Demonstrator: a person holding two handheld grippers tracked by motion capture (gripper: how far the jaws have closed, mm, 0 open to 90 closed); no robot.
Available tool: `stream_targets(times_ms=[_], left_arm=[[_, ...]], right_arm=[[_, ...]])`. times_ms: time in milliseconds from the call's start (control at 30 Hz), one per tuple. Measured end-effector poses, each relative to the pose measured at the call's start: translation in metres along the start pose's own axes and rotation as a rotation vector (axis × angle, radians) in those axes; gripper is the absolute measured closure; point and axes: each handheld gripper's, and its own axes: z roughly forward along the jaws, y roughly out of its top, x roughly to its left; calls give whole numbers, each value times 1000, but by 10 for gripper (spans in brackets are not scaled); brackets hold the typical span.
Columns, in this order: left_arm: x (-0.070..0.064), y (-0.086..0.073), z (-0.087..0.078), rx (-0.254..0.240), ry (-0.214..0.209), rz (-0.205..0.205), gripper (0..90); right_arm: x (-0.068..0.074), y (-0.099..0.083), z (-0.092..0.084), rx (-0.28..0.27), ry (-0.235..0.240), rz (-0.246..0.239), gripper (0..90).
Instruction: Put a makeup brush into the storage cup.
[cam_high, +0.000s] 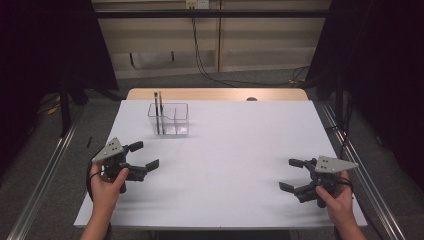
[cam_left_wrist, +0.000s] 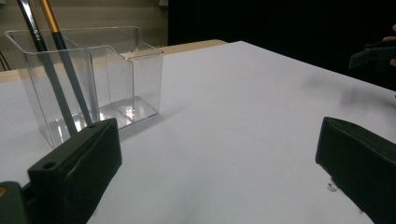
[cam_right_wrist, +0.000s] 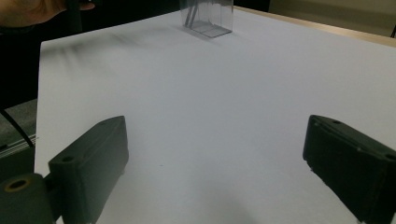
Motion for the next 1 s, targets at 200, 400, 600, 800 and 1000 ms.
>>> stream_targets(times_ms=[200,400,600,800,1000], left_arm=[[-1,-2,-5,-2,4,-3,4],[-1,-5,-10,0,1,-9,4],[-3,-5,-14,-5,11,-10,4],[-4,-6,-16,-1,9,1,4],[-5,-7,-18,0,8,10,4]], right_arm=[[0,0,0,2,-2,0,65],[0,0,0,2,-2,2,65],[-1,0,0,2,-3,1,65],[-1,0,0,1,-3,0,65],[-2,-1,-2,0,-7,4,65]])
